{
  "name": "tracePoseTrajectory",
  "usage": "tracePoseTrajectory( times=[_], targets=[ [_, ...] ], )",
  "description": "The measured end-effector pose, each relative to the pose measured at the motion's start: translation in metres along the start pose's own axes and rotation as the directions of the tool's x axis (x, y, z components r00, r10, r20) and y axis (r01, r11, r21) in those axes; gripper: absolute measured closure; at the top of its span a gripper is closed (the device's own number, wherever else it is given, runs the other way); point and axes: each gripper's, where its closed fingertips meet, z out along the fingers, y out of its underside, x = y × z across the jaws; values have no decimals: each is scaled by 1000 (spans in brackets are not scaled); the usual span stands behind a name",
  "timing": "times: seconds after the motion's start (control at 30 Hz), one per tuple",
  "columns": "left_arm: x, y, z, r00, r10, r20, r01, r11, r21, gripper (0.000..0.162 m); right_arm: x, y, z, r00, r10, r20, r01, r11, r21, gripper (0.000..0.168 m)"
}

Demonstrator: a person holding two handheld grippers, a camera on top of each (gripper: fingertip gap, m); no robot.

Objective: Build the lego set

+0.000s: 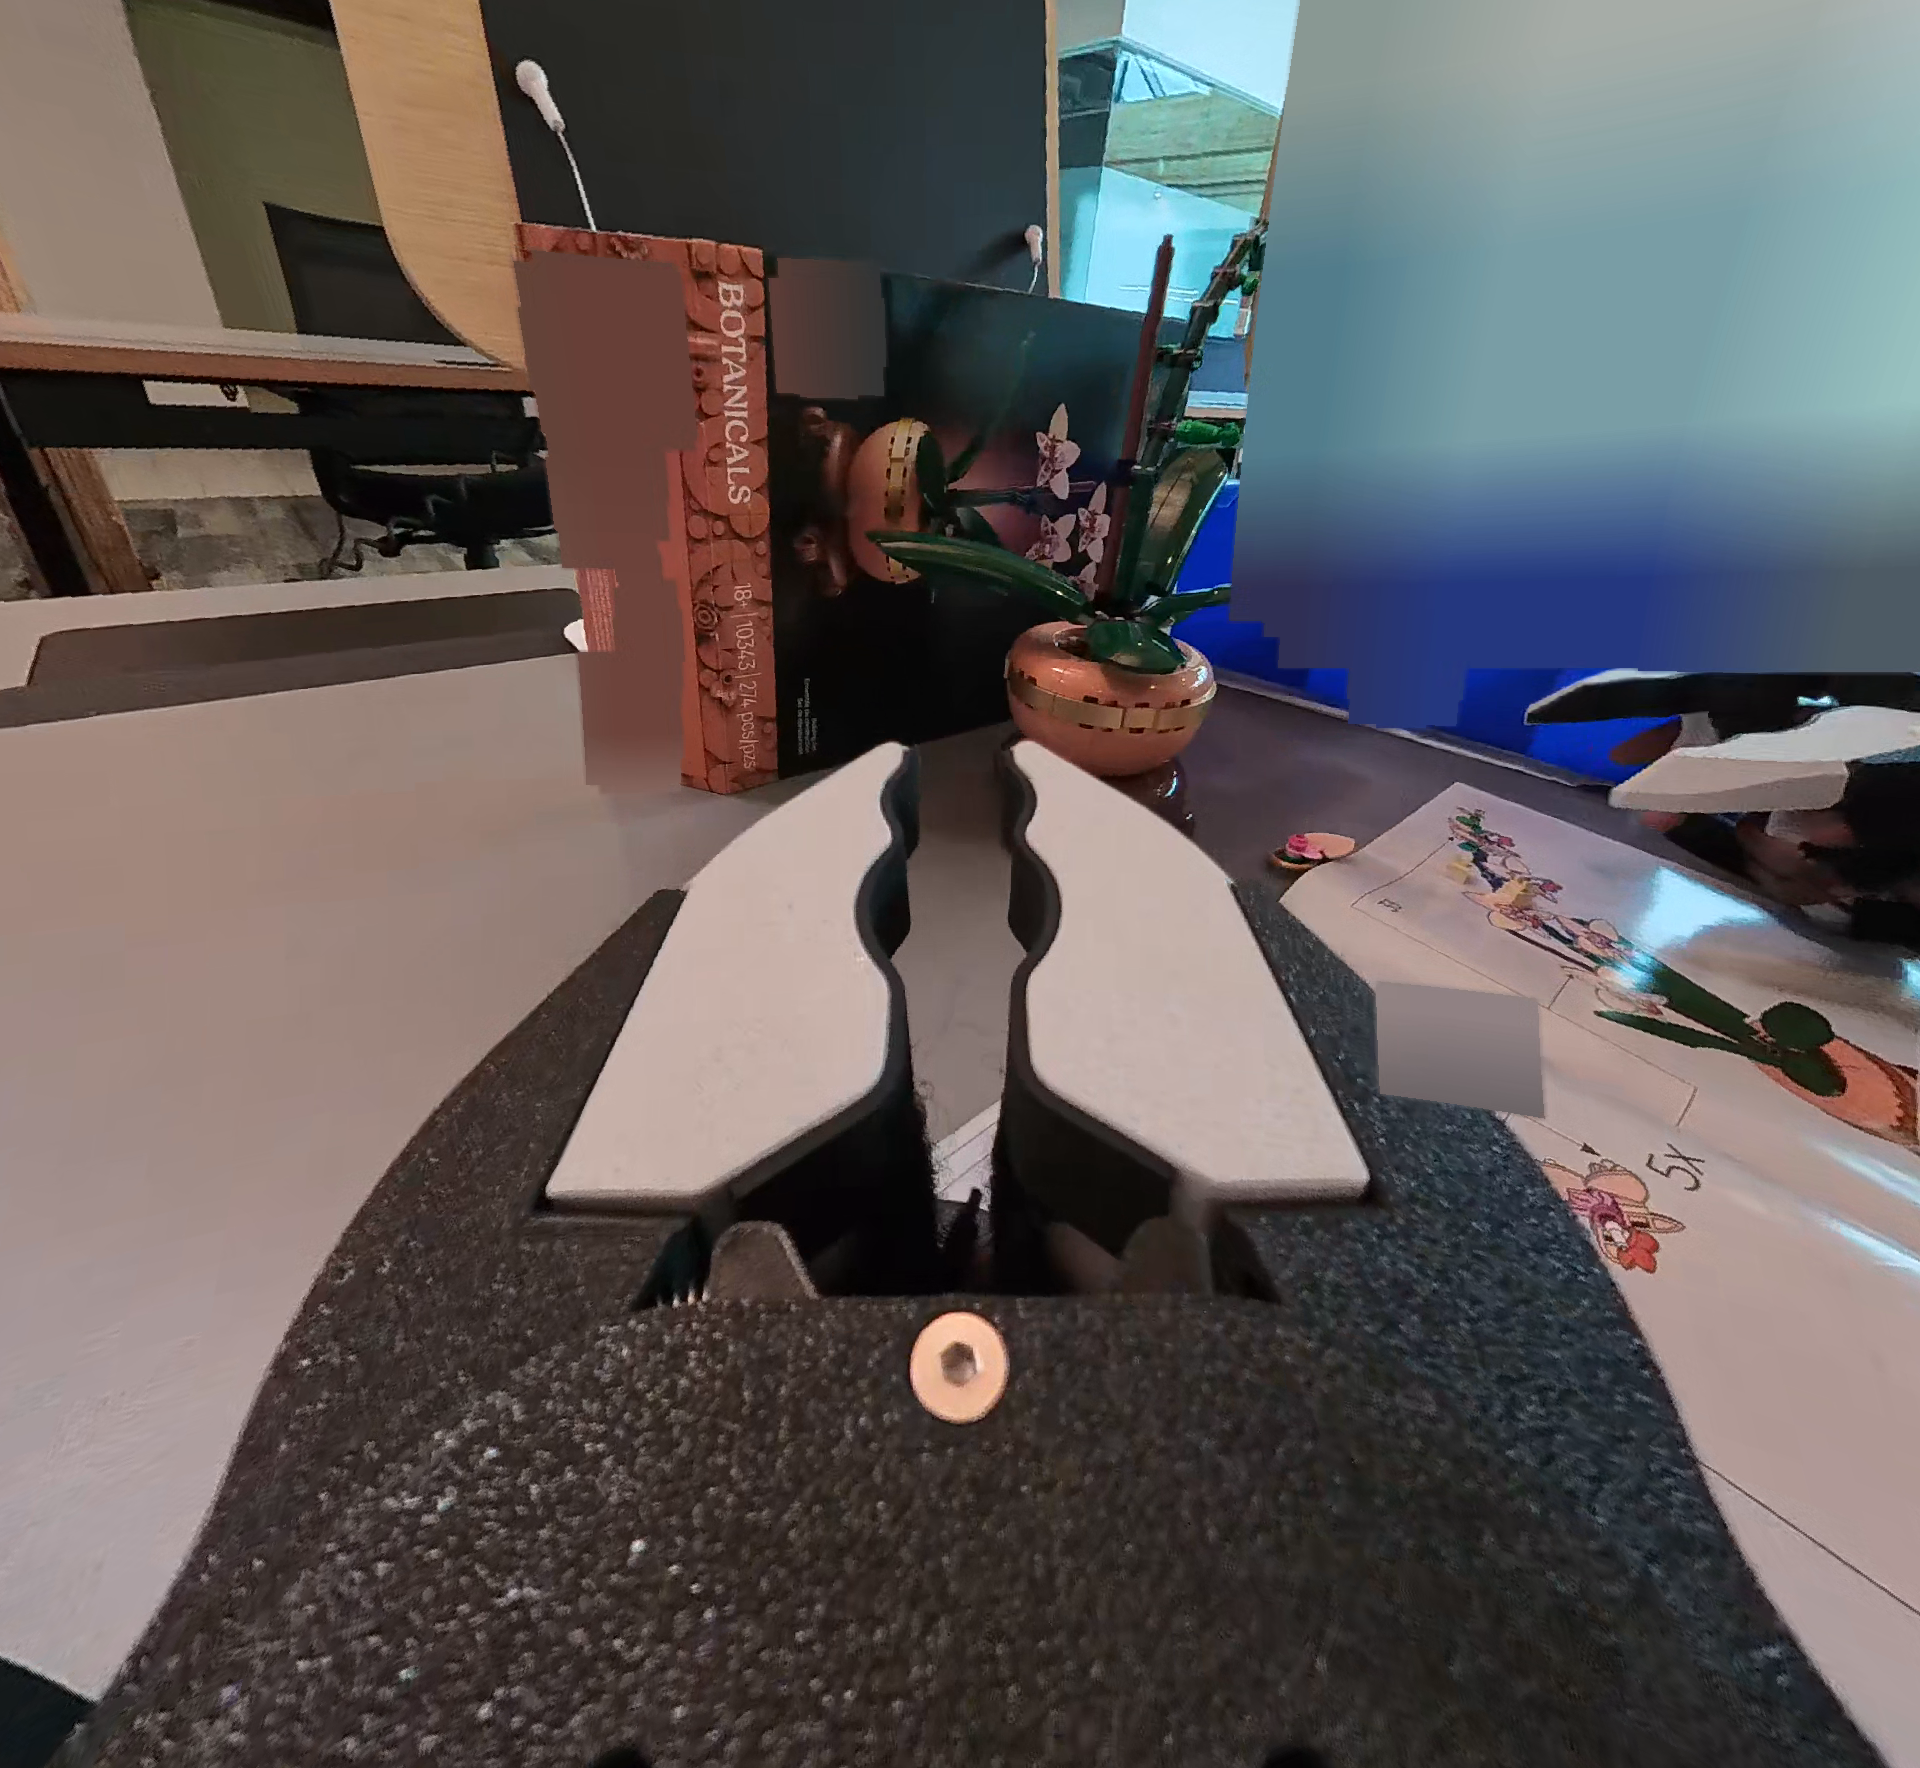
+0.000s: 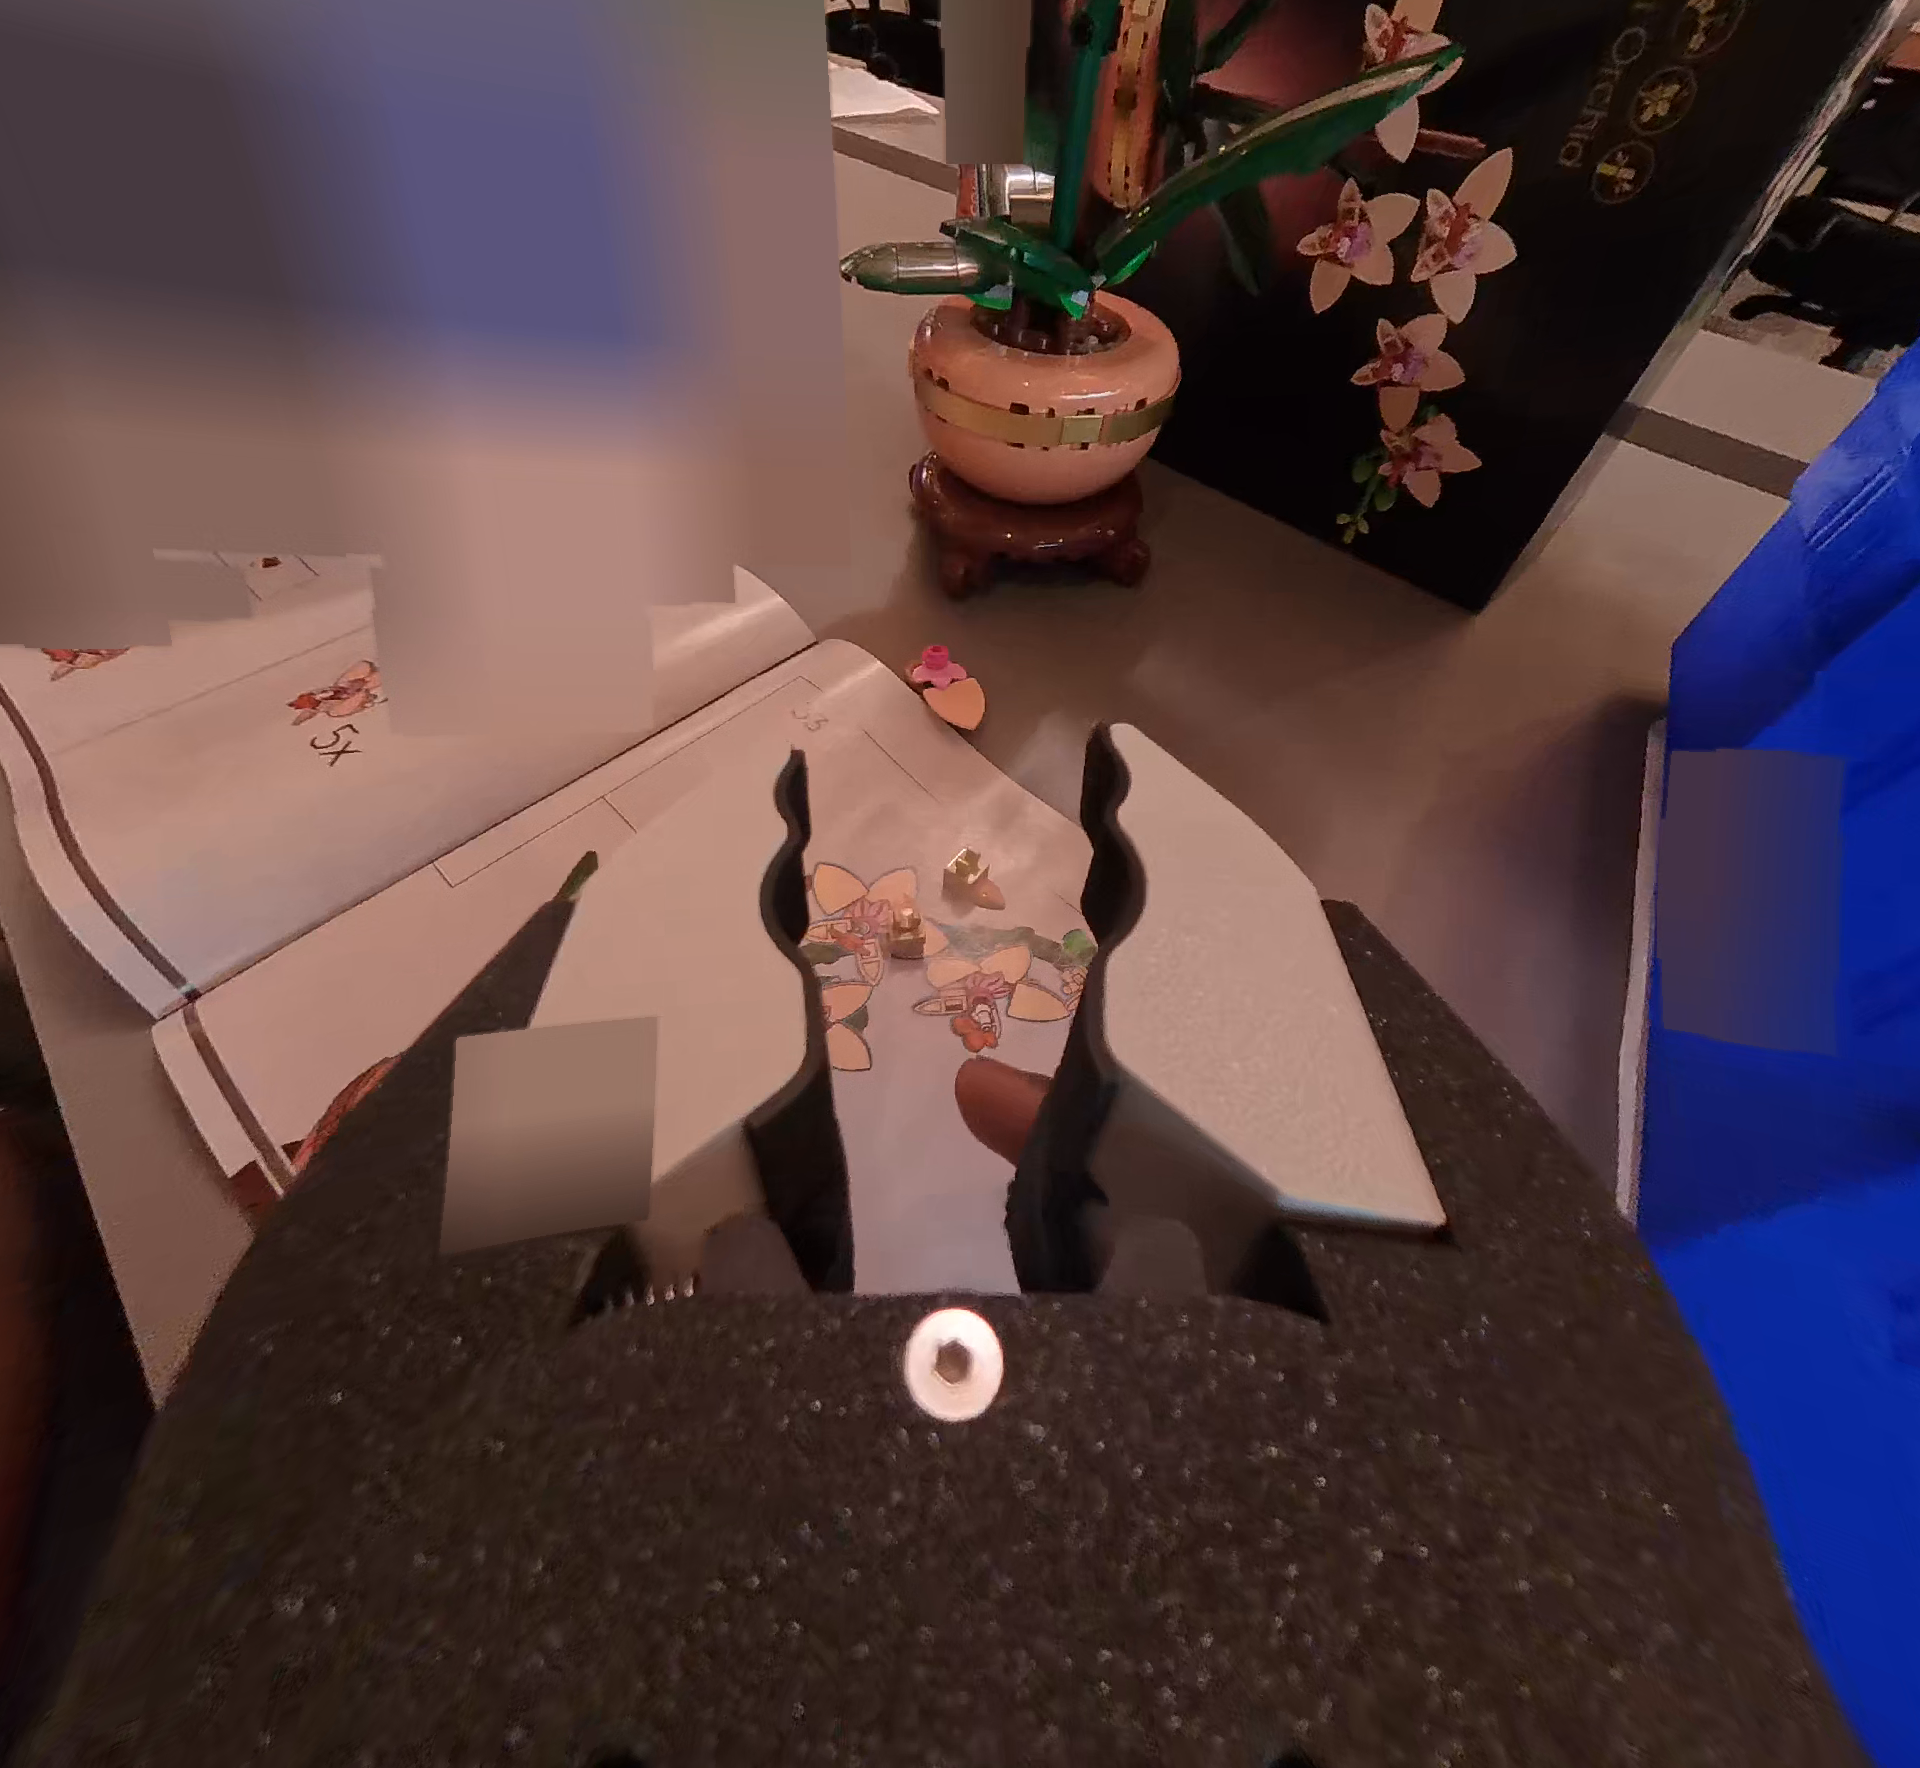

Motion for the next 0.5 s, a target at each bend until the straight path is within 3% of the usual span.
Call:
tracePoseTrajectory(
  times=[0.23, 0.33, 0.5],
  targets=[
    [-1, 2, 0, 1000, -21, 1, 21, 1000, -10, 152, -2, 7, 6, 1000, -26, -15, 25, 997, -67, 118],
    [0, 3, 2, 1000, -16, -7, 15, 1000, -22, 153, -9, -4, 9, 999, 38, -4, -38, 994, -102, 119],
    [2, 5, 3, 1000, -2, -15, 1, 999, -37, 153, -4, -7, 32, 999, 37, 38, -22, 944, -329, 124]
  ],
)
